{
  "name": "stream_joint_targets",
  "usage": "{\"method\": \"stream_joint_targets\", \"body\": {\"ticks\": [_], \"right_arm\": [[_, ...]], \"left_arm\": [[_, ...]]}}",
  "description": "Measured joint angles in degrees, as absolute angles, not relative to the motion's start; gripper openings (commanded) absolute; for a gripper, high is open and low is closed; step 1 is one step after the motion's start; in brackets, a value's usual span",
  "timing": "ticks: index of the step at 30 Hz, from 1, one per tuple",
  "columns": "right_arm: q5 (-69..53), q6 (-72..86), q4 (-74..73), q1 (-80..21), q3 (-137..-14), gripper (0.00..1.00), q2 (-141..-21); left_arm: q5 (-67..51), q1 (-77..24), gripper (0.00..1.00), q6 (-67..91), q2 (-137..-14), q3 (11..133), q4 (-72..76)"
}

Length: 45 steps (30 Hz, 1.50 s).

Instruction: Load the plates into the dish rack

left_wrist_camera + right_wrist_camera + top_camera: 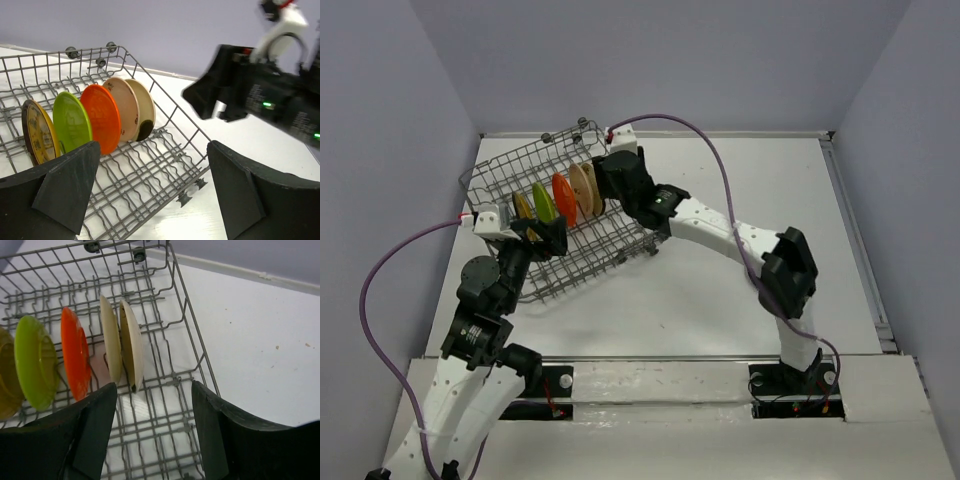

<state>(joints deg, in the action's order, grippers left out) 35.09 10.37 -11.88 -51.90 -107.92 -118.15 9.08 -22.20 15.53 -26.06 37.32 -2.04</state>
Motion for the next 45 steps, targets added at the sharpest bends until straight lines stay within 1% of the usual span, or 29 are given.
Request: {"method": "stream_joint_targets", "body": {"ticks": [3,5,6,7,8,11,14,17,21,24,27,33,35,37,41,42,43,44,45], "right_arm": [[32.1,14.9,-10.9,-50.7,-96.5,0.58,-107.4],[29.1,19.2,-7.4,-48.1,-85.7,0.56,-99.3],[27.3,21.8,-7.5,-44.9,-77.9,0.55,-92.7],[25.8,23.8,-7.2,-41.9,-72.6,0.55,-88.2],[23.8,26.9,-6.8,-36.4,-64.2,0.55,-81.3],[22.6,33.2,-8.5,-25.7,-48.6,0.55,-66.7],[21.9,38.5,-14.4,-19.0,-39.0,0.56,-54.6],[21.7,42.7,-18.4,-12.5,-34.0,0.56,-48.3],[22.7,46.2,-21.1,-3.9,-30.8,0.56,-47.8],[22.5,47.9,-21.7,5.1,-28.7,0.56,-50.9],[21.1,48.3,-21.8,10.8,-27.1,0.57,-52.7],[15.2,47.8,-20.7,15.0,-24.6,0.57,-53.4],[11.6,47.0,-18.8,16.5,-24.6,0.57,-55.9],[6.5,46.1,-15.6,17.4,-24.4,0.54,-60.2],[-2.6,45.6,-5.5,17.9,-23.6,0.43,-66.5],[-5.4,45.9,-2.4,17.9,-23.0,0.32,-67.9],[-7.1,46.0,-0.4,17.9,-22.5,0.26,-68.6],[-8.9,46.2,1.8,17.9,-21.8,0.12,-69.3],[-10.0,46.4,2.8,17.9,-21.2,0.07,-69.6]], "left_arm": [[9.1,-22.2,0.99,15.5,-25.9,37.3,-2.1],[9.0,-22.5,0.99,15.5,-25.4,37.3,-2.1],[9.0,-22.7,0.99,15.5,-24.9,37.3,-2.1],[8.8,-22.9,0.99,15.5,-24.6,37.3,-2.1],[8.8,-23.1,0.99,15.5,-24.1,37.3,-2.1],[8.7,-23.9,0.99,15.6,-22.9,37.3,-2.1],[8.6,-24.4,0.99,15.6,-21.9,37.3,-2.1],[8.6,-25.0,0.99,15.6,-21.3,37.3,-2.1],[8.7,-25.5,0.99,15.6,-20.5,37.3,-2.1],[8.8,-26.1,0.99,15.6,-20.0,37.3,-2.1],[9.0,-26.8,0.99,15.6,-19.5,37.3,-2.2],[9.2,-27.9,0.99,15.5,-18.8,37.3,-2.3],[9.3,-28.1,0.99,15.6,-18.6,37.3,-2.4],[9.4,-28.1,0.99,15.6,-18.5,37.3,-2.4],[9.5,-28.1,0.99,15.6,-18.5,37.3,-2.4],[9.6,-28.1,0.99,15.5,-18.5,37.3,-2.5],[9.6,-28.1,0.99,15.5,-18.5,37.3,-2.6],[9.6,-28.1,0.99,15.6,-18.5,37.3,-2.7],[9.6,-28.1,0.99,15.5,-18.5,37.3,-2.8]]}}
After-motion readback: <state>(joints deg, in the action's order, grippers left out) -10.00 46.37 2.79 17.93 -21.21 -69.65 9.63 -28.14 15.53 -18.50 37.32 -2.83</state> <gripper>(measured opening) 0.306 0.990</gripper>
